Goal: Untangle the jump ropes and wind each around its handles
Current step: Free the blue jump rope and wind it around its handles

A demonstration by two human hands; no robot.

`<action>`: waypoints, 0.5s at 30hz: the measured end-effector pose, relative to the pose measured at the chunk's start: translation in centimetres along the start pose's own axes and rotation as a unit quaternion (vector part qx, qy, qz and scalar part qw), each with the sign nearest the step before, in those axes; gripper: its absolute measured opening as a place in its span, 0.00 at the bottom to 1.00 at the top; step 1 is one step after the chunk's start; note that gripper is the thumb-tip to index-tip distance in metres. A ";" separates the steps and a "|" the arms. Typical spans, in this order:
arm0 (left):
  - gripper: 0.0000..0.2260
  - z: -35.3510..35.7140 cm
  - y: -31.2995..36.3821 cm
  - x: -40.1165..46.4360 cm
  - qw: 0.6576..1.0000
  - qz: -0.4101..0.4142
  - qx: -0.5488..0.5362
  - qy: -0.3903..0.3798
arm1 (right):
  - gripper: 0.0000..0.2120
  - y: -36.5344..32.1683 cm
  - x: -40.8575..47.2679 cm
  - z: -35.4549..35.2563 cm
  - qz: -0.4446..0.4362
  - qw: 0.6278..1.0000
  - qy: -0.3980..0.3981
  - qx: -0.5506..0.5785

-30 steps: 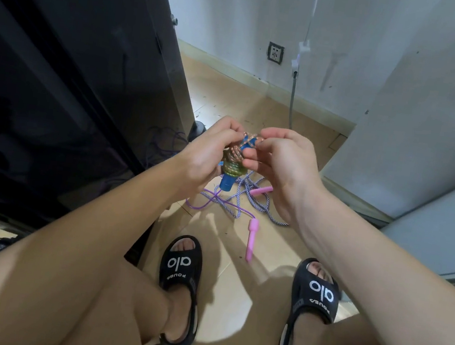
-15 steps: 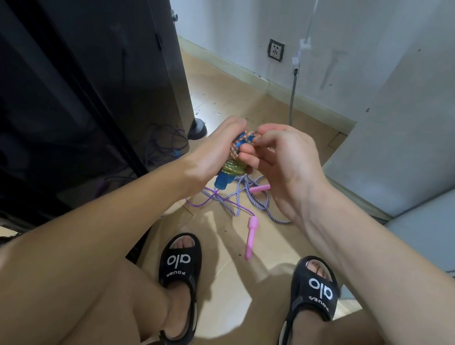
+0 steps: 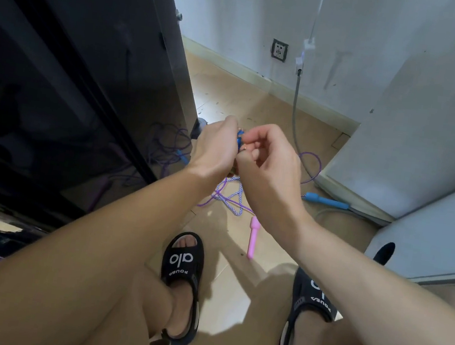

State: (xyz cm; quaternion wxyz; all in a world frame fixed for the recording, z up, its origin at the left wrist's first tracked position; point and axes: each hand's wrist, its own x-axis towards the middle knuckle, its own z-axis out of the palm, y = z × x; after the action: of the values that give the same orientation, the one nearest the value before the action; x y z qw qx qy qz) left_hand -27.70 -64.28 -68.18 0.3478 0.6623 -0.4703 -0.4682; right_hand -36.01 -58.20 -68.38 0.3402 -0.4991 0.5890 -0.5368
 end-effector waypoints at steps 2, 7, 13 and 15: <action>0.21 0.3 0.2 0.0 0.999 -0.040 -0.029 0.005 | 0.12 0.1 0.1 0.2 -0.025 0.999 0.003 -0.020; 0.18 0.1 0.4 -0.3 0.997 -0.055 -0.043 -0.035 | 0.10 -0.7 0.6 -0.2 0.055 0.995 -0.017 0.077; 0.17 0.5 0.3 -0.7 0.983 0.072 -0.063 -0.159 | 0.07 -2.9 3.5 -2.0 0.273 0.900 -0.013 0.339; 0.12 -0.1 0.0 -0.5 0.978 0.117 -0.053 -0.166 | 0.10 -2.8 3.8 -2.5 0.292 0.874 -0.042 0.385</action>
State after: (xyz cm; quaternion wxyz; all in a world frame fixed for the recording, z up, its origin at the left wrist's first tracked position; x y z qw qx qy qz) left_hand -27.70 -63.76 -68.03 0.3516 0.4965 -0.5700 -0.5523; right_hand -38.78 -60.90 -64.64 0.6713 -0.1555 0.4398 -0.5759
